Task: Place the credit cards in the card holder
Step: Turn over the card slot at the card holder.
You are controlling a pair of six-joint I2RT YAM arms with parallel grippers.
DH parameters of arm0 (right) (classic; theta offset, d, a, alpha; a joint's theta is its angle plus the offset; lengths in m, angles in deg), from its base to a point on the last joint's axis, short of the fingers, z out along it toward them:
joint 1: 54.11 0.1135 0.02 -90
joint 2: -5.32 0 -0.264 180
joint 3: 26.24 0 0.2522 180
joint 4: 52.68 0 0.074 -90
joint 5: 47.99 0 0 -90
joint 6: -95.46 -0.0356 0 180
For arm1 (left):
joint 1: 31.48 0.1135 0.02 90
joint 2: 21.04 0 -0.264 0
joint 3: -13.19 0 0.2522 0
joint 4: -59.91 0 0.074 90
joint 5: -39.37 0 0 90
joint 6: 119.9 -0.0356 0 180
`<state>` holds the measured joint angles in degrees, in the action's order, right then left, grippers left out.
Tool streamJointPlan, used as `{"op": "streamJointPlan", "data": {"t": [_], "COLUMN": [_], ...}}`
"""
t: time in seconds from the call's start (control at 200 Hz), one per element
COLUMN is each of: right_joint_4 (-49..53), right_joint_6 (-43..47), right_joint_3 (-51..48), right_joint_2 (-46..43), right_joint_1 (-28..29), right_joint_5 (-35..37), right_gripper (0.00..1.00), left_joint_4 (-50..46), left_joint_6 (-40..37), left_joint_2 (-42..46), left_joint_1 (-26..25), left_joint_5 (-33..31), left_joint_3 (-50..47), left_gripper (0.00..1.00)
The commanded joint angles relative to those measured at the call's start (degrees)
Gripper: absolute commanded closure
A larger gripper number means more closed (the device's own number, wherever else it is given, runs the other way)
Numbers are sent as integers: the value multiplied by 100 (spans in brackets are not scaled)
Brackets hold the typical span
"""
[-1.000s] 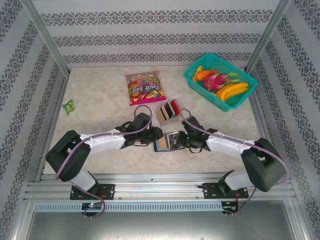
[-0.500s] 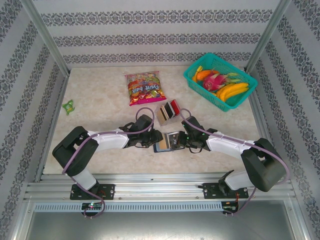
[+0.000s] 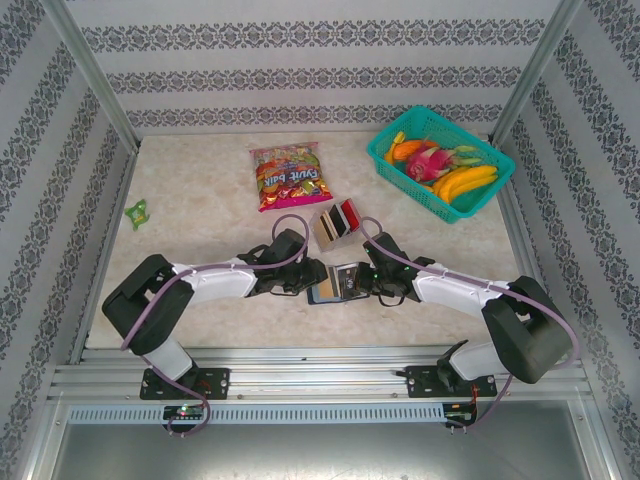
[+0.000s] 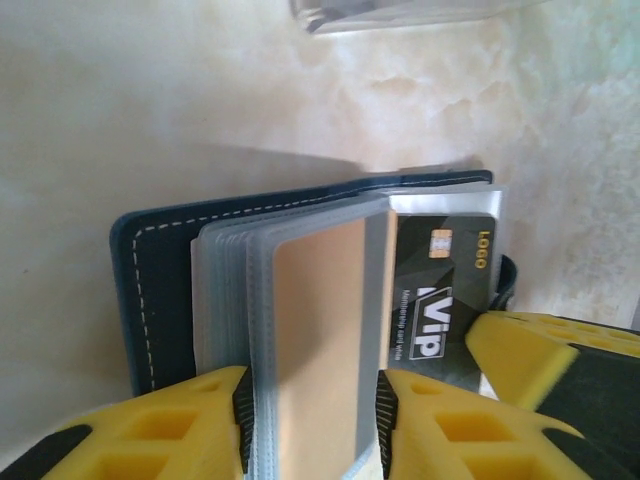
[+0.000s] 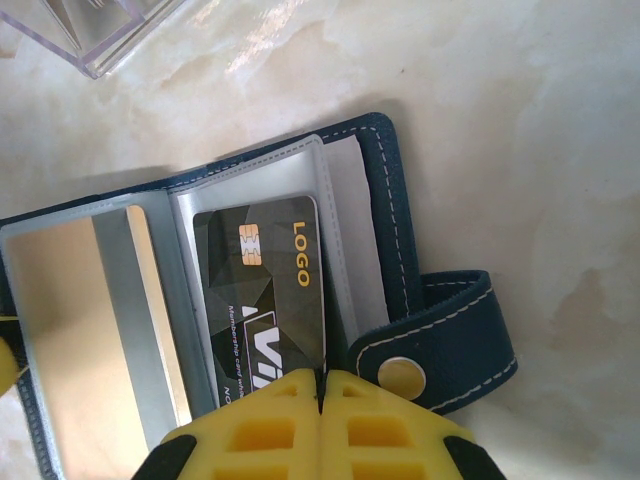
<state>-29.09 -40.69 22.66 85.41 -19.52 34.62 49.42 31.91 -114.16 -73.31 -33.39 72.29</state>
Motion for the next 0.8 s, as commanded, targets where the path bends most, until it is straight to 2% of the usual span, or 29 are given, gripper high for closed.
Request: {"op": "streamJointPlan", "data": {"t": [0.0, 0.575, 0.794], "right_joint_4": [300, 309, 309], "right_joint_6": [27, 27, 29], "right_joint_3": [-42, -21, -41], "right_joint_2": [41, 58, 76], "right_joint_1": [-49, -40, -40], "right_joint_5": [138, 142, 141], "right_gripper": [100, 100, 100], "left_joint_4": [-265, -101, 228], "left_joint_6": [-84, -54, 6], "left_joint_2": [305, -83, -198], "left_joint_1": [-80, -89, -89], "left_joint_5": [-250, -89, 80], "left_joint_3": [100, 160, 114], "left_gripper": [59, 60, 70]}}
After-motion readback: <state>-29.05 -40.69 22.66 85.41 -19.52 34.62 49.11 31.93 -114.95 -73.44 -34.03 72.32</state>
